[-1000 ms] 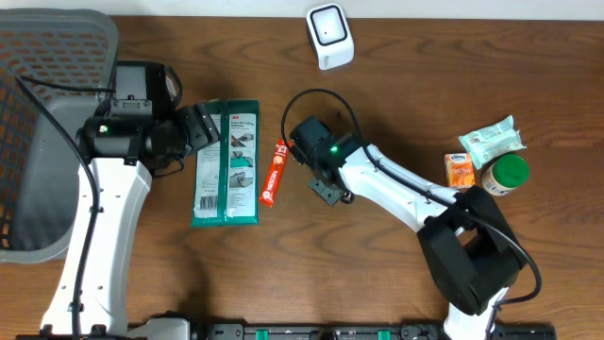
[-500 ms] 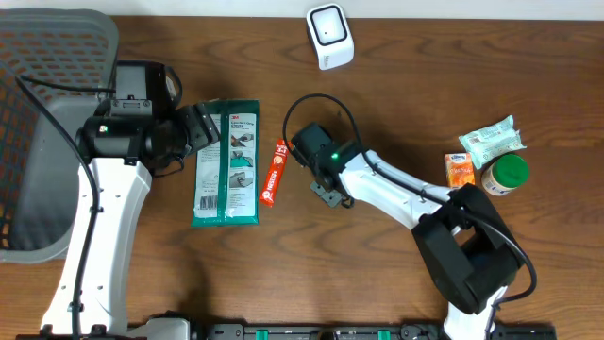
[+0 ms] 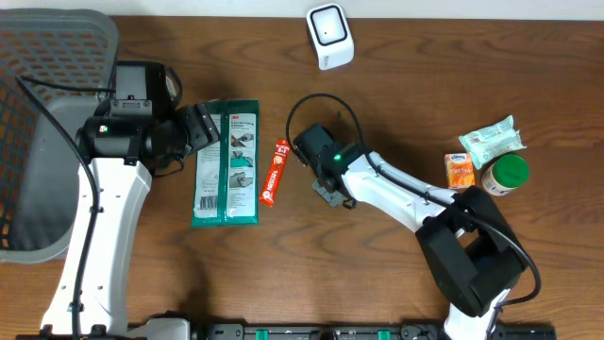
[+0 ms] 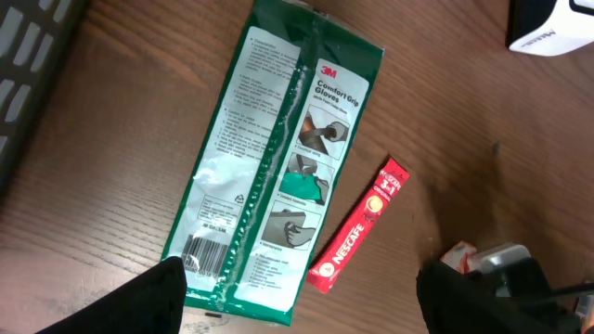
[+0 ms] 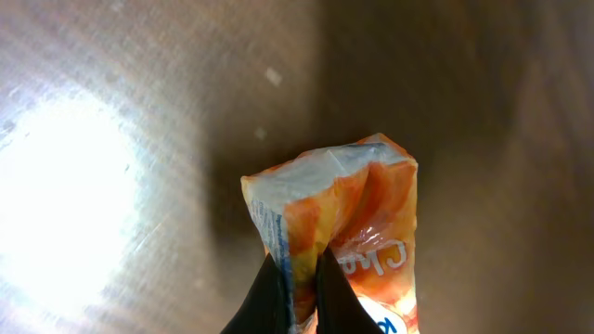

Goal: Scan the item barcode
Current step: 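Lift the orange box with the right gripper up to the white scanner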

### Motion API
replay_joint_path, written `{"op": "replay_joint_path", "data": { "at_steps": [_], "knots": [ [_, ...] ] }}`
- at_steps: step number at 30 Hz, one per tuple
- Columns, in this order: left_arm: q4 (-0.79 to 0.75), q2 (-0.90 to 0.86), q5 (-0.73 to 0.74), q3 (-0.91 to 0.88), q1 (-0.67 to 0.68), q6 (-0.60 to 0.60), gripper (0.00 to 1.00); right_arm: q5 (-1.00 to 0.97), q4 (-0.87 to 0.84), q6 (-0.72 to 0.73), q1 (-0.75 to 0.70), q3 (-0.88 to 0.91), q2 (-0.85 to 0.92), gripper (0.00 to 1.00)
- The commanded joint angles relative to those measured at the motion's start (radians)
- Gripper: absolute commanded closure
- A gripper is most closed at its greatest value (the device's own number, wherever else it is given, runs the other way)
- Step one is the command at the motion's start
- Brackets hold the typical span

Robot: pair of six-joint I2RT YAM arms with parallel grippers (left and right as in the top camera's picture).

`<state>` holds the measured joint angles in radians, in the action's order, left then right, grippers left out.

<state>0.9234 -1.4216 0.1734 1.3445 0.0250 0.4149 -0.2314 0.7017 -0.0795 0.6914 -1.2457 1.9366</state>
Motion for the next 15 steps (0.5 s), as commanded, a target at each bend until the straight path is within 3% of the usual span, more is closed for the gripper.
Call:
{"op": "replay_joint_path", "data": {
  "at_steps": [1,10,15],
  "knots": [
    [0.003,0.003,-0.006,0.008,-0.003,-0.006,0.20,0.118,0.064,0.077,-0.004,-0.053,-0.047,0.99],
    [0.003,0.003,-0.006,0.008,-0.003,-0.006,0.20,0.181,0.397,0.169,-0.030,-0.448,-0.178,0.99],
    [0.003,0.003,-0.006,0.008,-0.003,-0.006,0.20,0.343,0.533,0.203,-0.067,-0.686,-0.177,0.99]
  ]
}}
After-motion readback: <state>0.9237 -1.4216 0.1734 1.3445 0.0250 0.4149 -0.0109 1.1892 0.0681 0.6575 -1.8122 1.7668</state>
